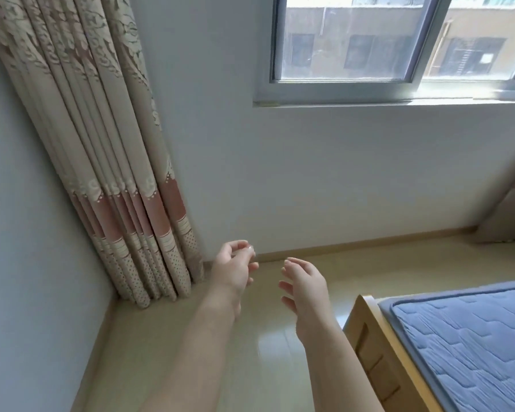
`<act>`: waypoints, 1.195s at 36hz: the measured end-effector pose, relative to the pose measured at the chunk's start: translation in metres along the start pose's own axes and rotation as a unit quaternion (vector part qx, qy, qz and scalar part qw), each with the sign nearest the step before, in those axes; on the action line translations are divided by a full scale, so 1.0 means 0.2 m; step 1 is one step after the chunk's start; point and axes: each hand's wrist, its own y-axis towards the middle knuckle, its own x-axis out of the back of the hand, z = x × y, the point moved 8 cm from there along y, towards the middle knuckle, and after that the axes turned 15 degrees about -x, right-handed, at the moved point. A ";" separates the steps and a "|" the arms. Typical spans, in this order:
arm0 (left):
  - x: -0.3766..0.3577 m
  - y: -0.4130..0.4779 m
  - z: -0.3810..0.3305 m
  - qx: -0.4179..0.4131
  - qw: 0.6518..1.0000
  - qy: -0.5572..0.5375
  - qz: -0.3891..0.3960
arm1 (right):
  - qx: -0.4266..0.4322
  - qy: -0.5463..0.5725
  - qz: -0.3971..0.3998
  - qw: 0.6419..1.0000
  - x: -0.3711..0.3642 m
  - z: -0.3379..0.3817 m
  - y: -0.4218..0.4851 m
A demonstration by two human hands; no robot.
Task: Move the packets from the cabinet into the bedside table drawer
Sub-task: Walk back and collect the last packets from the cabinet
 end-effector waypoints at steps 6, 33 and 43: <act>-0.40 0.59 0.12 0.002 0.999 0.017 0.046 | -0.013 0.043 -0.055 0.997 0.13 0.28 0.63; -2.55 2.86 0.48 0.041 0.947 0.046 0.315 | 0.024 0.178 -0.235 0.955 0.84 1.86 2.88; -3.50 2.90 0.75 0.106 0.872 0.053 0.475 | -0.015 0.287 -0.383 0.878 1.52 1.93 3.17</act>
